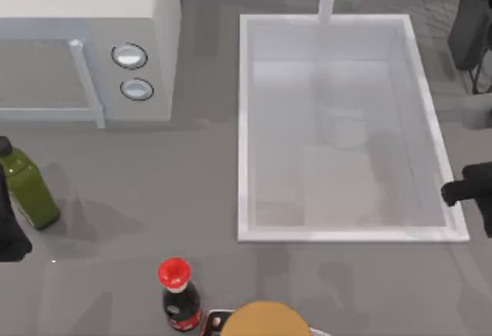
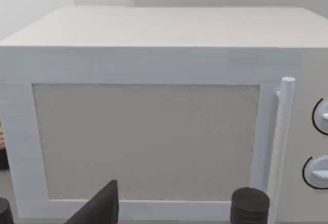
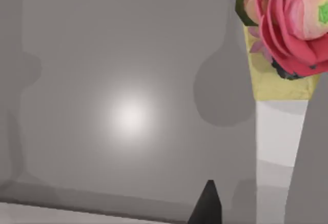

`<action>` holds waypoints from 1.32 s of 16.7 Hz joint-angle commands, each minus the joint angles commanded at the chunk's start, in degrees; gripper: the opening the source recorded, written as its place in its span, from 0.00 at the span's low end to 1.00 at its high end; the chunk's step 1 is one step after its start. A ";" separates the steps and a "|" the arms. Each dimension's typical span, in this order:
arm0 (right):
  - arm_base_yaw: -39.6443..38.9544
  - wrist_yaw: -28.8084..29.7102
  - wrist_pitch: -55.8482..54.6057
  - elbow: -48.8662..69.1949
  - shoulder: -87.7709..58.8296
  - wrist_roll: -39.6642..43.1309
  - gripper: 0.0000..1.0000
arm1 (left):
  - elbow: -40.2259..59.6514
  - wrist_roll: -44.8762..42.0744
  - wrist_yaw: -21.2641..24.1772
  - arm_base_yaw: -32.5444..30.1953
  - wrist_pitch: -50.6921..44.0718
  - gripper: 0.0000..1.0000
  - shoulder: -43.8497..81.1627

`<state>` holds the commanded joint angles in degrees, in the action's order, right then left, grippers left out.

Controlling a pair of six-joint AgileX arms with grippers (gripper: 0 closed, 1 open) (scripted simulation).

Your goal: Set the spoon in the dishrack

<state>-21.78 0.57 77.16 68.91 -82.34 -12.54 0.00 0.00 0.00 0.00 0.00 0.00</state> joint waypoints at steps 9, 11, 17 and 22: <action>0.14 -0.06 8.89 8.35 3.42 0.34 0.00 | 0.00 0.00 0.00 0.00 0.00 1.00 0.00; 0.85 -0.58 8.28 8.22 3.88 0.51 0.00 | 0.00 0.00 0.00 0.00 0.00 1.00 0.00; 14.83 -9.98 -6.91 5.47 11.20 3.16 0.00 | 0.00 0.00 0.00 0.00 0.00 1.00 0.00; 32.85 -21.04 -32.09 1.19 17.89 6.63 0.00 | 0.00 0.00 0.00 0.00 0.00 1.00 0.00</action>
<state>11.07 -20.47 45.07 70.10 -64.46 -5.91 0.00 0.00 0.00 0.00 0.00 0.00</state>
